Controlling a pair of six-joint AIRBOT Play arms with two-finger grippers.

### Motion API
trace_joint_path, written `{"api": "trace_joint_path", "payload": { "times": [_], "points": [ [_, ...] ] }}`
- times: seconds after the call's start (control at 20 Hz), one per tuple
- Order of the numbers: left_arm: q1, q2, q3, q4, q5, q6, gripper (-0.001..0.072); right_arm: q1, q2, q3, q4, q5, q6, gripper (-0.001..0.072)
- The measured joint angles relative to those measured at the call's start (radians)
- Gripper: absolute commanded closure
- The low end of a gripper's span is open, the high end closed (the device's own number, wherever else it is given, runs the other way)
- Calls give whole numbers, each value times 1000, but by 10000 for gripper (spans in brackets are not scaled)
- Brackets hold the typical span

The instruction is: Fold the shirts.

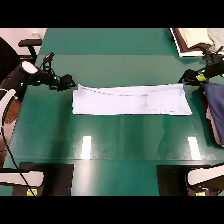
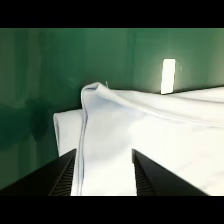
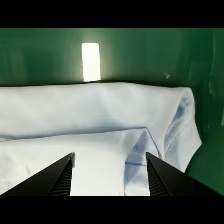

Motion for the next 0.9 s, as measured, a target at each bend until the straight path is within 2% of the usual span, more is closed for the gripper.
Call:
{"api": "trace_joint_path", "payload": {
  "times": [0.1,0.15,0.2,0.4,0.6,0.65,0.9],
  "points": [
    [1,-1,12,-9,-26,0,283,-40,-5,5,45,37,-26,182],
    [0,-2,18,-14,-42,0,418,-65,-7,7,56,56,-38,182],
    [0,-2,22,-17,-63,0,669,-92,-9,8,67,77,-48,182],
    [0,-3,30,-34,-115,0,678,-195,-11,-17,101,127,-69,175],
    [-46,-3,32,-57,-134,-1,678,-265,-20,-137,167,130,-116,170],
    [-68,-3,32,-58,-132,-2,679,-272,-28,-165,177,126,-128,79],
    [-201,-3,32,-66,-101,-36,679,-264,-88,-246,266,134,-182,79]
  ]
}}
